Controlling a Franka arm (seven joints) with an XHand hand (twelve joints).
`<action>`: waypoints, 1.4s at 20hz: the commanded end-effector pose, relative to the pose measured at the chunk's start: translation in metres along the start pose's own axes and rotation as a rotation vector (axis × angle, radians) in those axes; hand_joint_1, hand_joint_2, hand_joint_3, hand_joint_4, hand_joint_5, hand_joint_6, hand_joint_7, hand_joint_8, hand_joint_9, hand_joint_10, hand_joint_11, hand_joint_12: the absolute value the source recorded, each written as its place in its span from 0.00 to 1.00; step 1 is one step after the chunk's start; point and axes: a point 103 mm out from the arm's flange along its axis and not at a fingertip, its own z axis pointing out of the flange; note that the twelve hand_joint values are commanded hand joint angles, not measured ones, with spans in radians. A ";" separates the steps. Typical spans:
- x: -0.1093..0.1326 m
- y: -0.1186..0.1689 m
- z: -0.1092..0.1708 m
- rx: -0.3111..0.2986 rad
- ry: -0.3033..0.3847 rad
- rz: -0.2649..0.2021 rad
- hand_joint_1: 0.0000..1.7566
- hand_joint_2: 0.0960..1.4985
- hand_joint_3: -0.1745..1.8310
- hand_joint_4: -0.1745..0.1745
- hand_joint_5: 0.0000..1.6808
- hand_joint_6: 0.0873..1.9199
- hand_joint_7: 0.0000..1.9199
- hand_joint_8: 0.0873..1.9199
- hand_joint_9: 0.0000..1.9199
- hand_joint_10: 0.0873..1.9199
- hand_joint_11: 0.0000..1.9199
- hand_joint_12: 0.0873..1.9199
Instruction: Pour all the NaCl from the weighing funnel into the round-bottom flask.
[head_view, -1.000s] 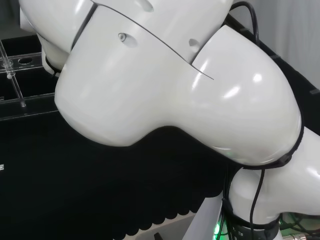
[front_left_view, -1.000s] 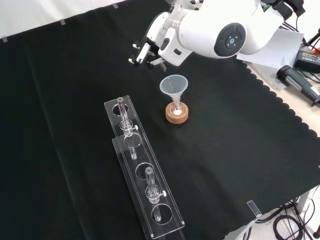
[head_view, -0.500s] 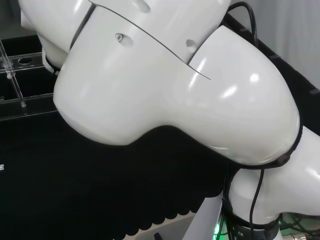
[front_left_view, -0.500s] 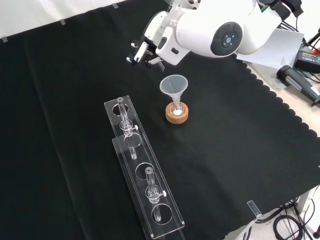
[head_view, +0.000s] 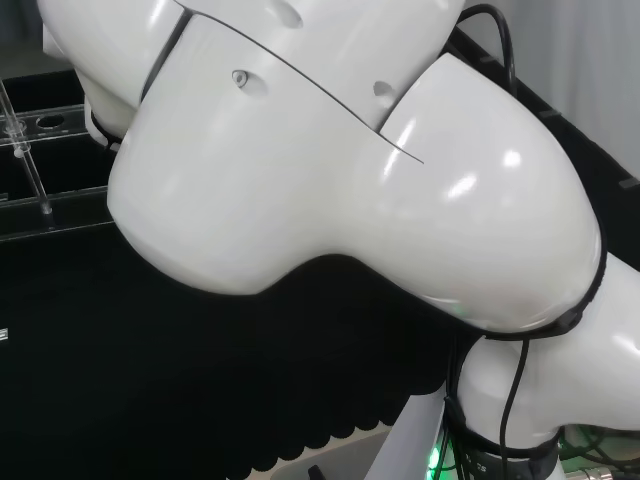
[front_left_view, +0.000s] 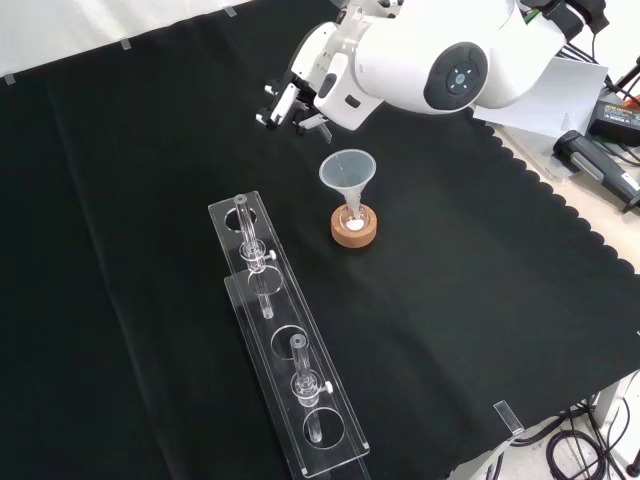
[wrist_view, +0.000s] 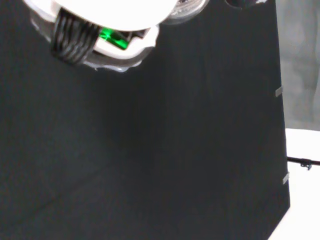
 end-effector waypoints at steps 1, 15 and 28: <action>-0.013 -0.009 0.012 0.037 -0.009 0.041 0.64 0.32 0.50 1.00 0.80 0.29 0.91 0.03 0.71 0.01 0.00 0.77; -0.019 -0.011 0.014 0.044 -0.007 0.065 0.64 0.32 0.50 1.00 0.80 0.29 0.91 0.02 0.71 0.01 0.00 0.77; -0.027 -0.016 0.012 0.046 0.000 0.088 0.64 0.32 0.50 1.00 0.80 0.29 0.91 0.02 0.72 0.00 0.00 0.77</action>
